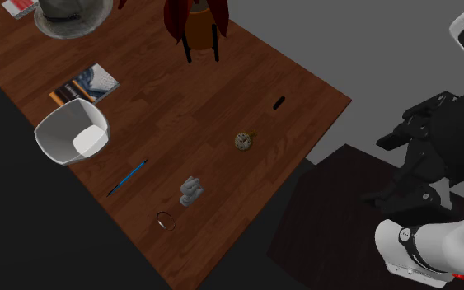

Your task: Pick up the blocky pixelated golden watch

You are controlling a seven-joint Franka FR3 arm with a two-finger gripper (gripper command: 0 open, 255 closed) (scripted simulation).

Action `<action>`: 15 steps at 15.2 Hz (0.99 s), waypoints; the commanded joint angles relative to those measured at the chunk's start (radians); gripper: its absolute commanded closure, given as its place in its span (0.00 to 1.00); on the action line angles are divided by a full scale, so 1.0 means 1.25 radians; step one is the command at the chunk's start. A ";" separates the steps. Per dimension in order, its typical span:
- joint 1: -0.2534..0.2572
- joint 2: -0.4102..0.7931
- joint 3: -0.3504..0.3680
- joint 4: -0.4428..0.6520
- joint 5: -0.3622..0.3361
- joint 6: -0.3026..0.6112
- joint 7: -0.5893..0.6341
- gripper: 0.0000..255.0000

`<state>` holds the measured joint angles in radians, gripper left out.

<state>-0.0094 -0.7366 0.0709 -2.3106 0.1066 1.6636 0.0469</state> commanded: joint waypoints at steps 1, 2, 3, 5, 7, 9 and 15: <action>0.000 0.000 0.000 0.000 0.000 0.000 0.000 0.00; 0.002 0.008 -0.009 -0.017 -0.009 0.021 -0.028 0.00; 0.005 0.017 -0.018 -0.034 -0.018 0.042 -0.056 0.00; 0.009 0.039 -0.036 -0.063 -0.035 0.087 -0.111 0.00; 0.013 0.066 -0.053 -0.088 -0.053 0.132 -0.165 0.00; 0.016 0.098 -0.071 -0.109 -0.070 0.179 -0.218 0.00; 0.023 0.226 -0.121 -0.140 -0.118 0.324 -0.373 0.00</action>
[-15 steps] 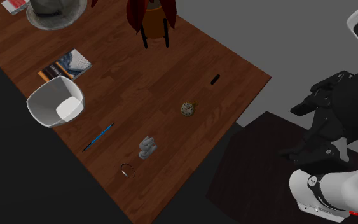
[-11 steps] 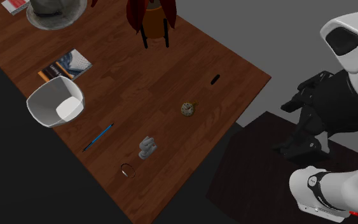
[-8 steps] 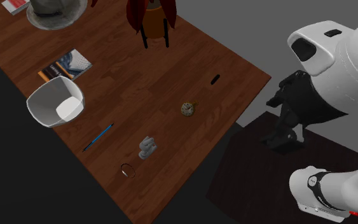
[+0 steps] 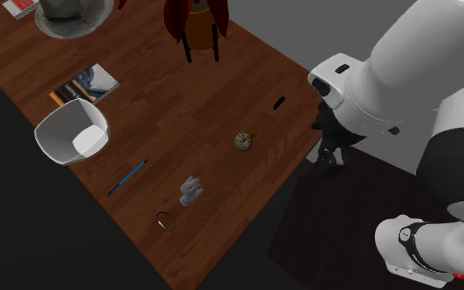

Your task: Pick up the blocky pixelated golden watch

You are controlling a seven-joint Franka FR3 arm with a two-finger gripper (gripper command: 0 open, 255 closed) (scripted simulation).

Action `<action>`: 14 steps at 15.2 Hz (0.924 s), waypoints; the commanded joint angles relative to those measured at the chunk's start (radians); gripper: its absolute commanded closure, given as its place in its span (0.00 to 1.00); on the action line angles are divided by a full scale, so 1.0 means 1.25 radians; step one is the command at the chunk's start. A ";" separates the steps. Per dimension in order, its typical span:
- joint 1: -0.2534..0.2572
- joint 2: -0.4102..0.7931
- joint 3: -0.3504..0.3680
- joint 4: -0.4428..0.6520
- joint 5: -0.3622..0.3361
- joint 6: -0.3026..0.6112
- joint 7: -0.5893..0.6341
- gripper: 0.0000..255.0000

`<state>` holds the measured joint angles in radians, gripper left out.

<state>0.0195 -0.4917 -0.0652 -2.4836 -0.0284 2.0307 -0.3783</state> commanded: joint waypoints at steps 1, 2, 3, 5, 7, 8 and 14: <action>0.000 0.055 -0.020 -0.002 -0.016 0.055 -0.057 0.00; 0.001 0.081 -0.027 -0.002 -0.023 0.079 -0.082 0.00; 0.002 0.108 -0.034 -0.001 -0.029 0.103 -0.107 0.00; 0.004 0.165 -0.047 0.006 -0.039 0.151 -0.155 0.00; 0.005 0.224 -0.059 0.018 -0.048 0.197 -0.204 0.00; 0.005 0.255 -0.064 0.026 -0.051 0.219 -0.228 0.00; 0.001 0.445 -0.081 0.095 -0.062 0.338 -0.367 0.00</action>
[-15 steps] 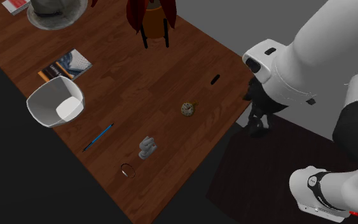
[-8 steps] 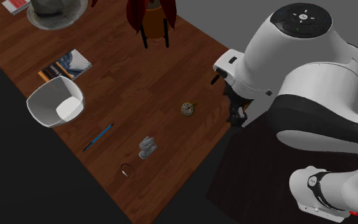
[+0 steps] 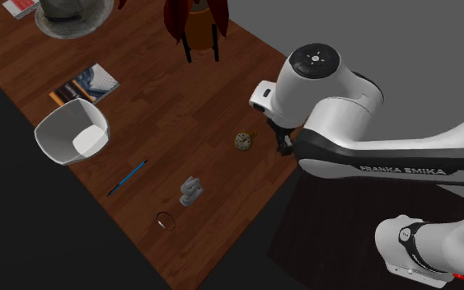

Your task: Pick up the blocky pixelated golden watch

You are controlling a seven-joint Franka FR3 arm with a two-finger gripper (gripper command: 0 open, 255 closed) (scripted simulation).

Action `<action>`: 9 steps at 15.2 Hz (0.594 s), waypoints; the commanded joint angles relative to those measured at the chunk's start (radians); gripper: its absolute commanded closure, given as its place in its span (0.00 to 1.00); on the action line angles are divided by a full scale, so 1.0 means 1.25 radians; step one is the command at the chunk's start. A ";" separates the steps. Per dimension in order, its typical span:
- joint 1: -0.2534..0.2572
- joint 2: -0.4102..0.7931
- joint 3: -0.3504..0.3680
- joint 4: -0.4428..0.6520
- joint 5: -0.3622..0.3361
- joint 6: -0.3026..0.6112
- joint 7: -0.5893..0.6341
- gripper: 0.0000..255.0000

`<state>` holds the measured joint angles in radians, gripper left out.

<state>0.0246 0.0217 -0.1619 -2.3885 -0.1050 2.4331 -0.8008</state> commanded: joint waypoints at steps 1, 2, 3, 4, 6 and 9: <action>-0.005 0.067 -0.003 0.035 -0.002 0.033 -0.051 0.00; -0.008 0.099 -0.003 0.051 -0.003 0.050 -0.073 0.00; -0.011 0.132 -0.002 0.068 -0.005 0.065 -0.093 0.00; -0.014 0.164 0.000 0.087 -0.007 0.079 -0.114 0.00; -0.022 0.229 0.005 0.126 -0.012 0.106 -0.152 0.00; -0.033 0.324 0.014 0.193 -0.025 0.138 -0.204 0.00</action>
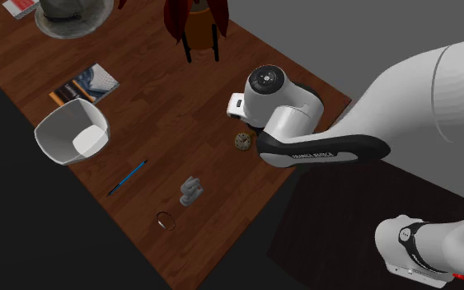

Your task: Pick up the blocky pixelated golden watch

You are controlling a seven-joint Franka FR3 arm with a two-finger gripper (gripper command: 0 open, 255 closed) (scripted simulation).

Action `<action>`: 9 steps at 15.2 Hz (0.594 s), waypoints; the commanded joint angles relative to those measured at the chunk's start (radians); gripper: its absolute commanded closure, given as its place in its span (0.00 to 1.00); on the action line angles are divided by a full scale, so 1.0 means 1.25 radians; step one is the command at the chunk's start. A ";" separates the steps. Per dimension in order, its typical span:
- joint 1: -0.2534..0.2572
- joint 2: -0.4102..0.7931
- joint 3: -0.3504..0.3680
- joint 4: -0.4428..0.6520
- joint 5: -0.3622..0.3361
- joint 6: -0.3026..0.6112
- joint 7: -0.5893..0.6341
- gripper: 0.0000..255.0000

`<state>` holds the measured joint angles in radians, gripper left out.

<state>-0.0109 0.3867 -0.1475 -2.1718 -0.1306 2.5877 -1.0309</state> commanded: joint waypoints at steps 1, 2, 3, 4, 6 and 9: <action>-0.007 0.053 0.005 0.036 -0.008 0.020 -0.030 0.00; -0.008 0.063 0.005 0.037 -0.008 0.028 -0.029 0.00; -0.008 0.072 0.005 0.038 -0.008 0.036 -0.028 0.00; -0.008 0.082 0.006 0.040 -0.008 0.044 -0.027 0.00; -0.009 0.101 0.006 0.043 -0.008 0.060 -0.025 0.00; -0.010 0.126 0.007 0.049 -0.008 0.079 -0.023 0.00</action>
<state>-0.0230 0.5324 -0.1395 -2.1156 -0.1404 2.6788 -1.0607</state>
